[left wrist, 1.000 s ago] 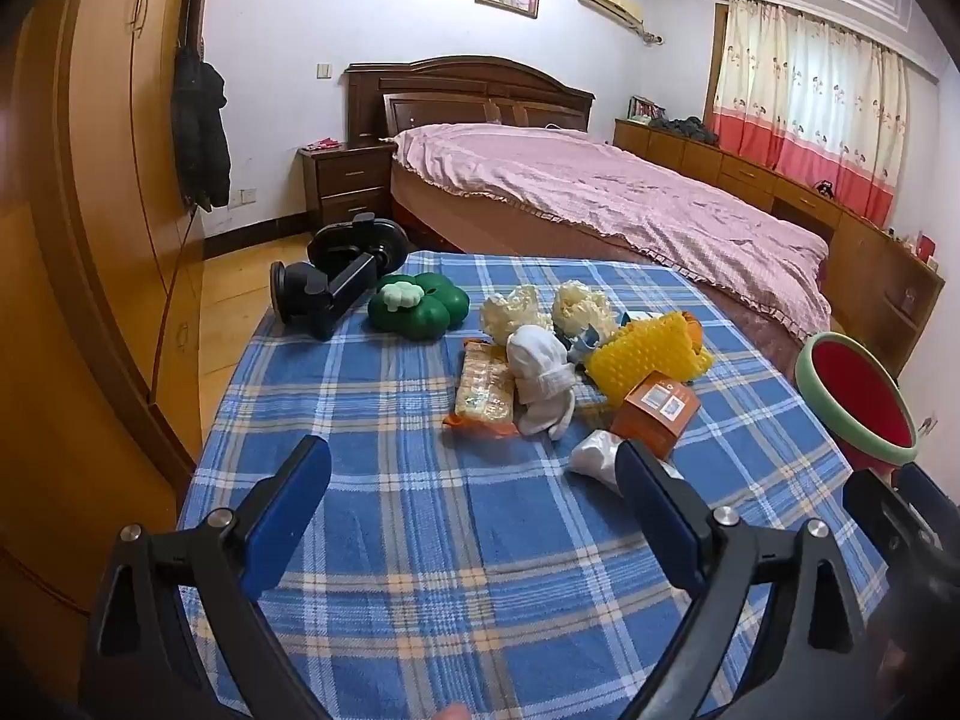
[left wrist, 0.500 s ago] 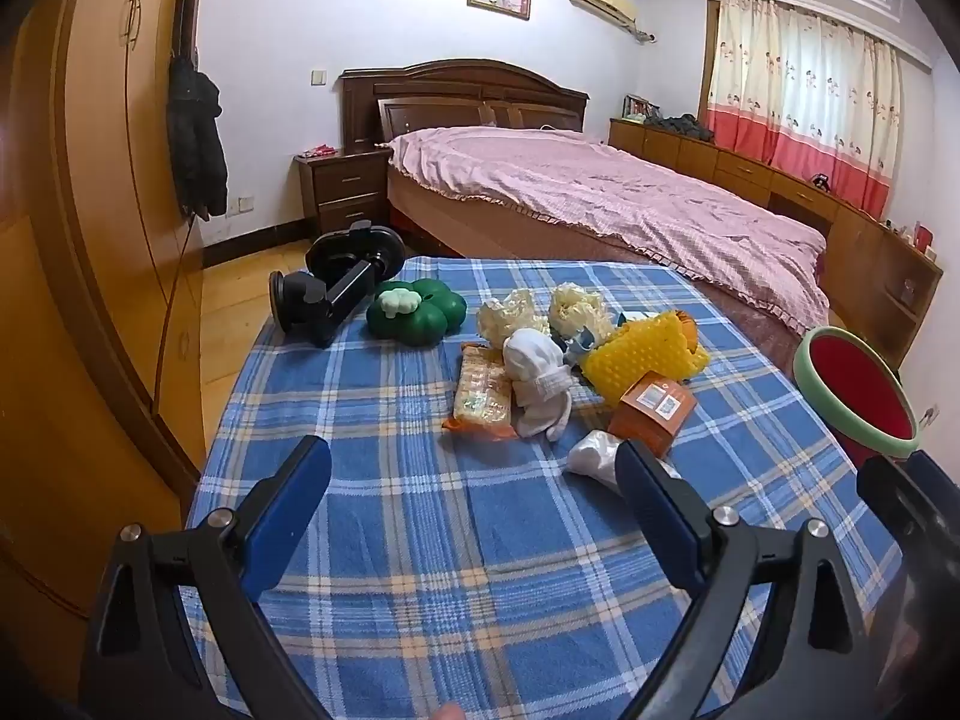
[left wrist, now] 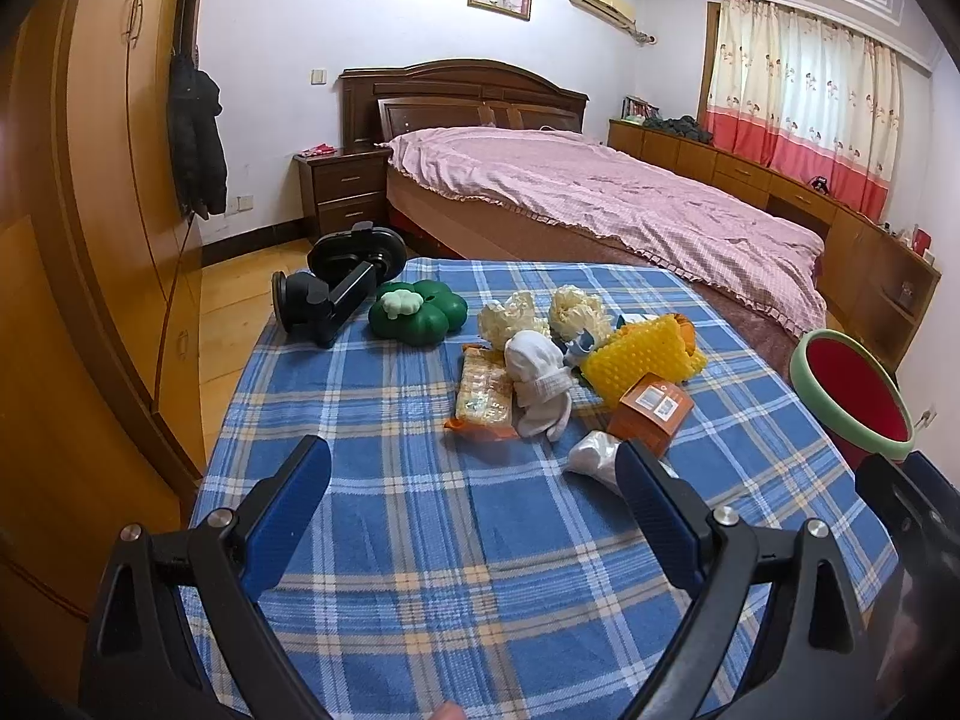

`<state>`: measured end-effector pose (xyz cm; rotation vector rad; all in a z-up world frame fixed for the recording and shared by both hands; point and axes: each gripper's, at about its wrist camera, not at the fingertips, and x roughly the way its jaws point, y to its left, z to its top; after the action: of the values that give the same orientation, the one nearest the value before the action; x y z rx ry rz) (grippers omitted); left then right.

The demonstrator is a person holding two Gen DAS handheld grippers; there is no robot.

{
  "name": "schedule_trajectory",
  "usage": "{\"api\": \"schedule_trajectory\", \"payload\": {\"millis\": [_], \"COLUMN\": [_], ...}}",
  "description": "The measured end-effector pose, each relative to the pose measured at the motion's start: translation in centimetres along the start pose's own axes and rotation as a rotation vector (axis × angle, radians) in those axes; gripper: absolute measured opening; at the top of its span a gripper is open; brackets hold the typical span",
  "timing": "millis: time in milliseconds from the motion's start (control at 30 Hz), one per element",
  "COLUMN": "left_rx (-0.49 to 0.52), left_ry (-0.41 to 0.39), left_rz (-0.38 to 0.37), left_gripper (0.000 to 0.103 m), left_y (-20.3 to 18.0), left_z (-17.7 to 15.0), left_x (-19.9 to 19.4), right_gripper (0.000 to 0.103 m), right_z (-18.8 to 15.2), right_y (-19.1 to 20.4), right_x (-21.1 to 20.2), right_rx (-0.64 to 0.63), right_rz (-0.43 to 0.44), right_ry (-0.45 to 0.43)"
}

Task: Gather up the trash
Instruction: 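Move both tools toward the trash items on the plaid table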

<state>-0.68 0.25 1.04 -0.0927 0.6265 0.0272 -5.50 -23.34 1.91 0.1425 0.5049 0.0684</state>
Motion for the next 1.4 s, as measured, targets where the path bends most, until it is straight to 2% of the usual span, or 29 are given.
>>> {"api": "schedule_trajectory", "payload": {"millis": [867, 1400], "left_rx": [-0.013, -0.015], "left_ry": [0.001, -0.017], "left_rz": [0.012, 0.038], "left_gripper": [0.095, 0.095], "left_y": [0.6, 1.2], "left_z": [-0.3, 1.5], "left_x": [0.4, 0.6], "right_gripper": [0.103, 0.103], "right_z": [-0.2, 0.6], "right_y": [-0.3, 0.4], "right_x": [0.2, 1.2], "right_rx": [0.009, -0.019], "right_rz": [0.001, 0.011], "right_ry": [0.004, 0.008]}}
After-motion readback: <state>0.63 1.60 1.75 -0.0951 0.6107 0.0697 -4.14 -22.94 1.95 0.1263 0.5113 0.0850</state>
